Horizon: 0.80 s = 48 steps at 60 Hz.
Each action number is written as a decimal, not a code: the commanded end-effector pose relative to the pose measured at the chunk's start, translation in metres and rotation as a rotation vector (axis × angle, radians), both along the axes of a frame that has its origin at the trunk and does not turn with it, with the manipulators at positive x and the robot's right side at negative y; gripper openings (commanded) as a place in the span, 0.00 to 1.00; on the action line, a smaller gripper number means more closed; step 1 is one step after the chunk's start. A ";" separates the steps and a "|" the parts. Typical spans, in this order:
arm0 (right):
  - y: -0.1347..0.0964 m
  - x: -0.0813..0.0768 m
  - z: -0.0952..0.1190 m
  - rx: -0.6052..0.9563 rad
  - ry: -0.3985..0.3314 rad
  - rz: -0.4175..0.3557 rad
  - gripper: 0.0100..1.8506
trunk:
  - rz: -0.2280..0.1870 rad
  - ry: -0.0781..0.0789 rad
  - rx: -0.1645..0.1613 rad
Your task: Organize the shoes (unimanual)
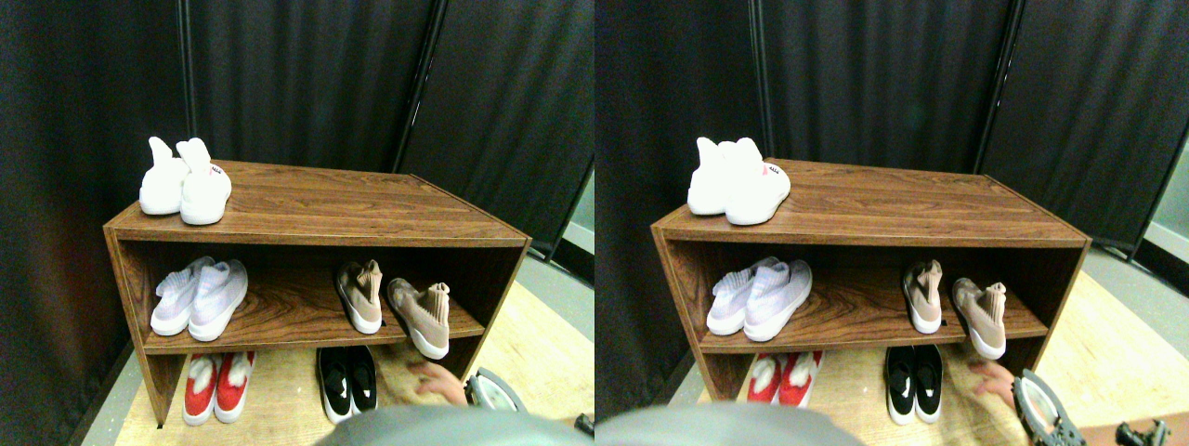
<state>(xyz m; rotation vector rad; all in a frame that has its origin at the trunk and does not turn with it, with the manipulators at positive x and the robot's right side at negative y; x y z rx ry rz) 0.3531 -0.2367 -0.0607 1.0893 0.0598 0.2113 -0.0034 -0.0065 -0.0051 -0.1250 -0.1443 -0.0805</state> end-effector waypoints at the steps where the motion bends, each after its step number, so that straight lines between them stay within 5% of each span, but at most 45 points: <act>1: 0.003 0.001 0.009 0.003 -0.045 0.002 0.03 | 0.002 0.021 -0.024; 48: 0.009 0.020 0.006 0.020 -0.046 -0.025 0.03 | 0.001 0.045 -0.029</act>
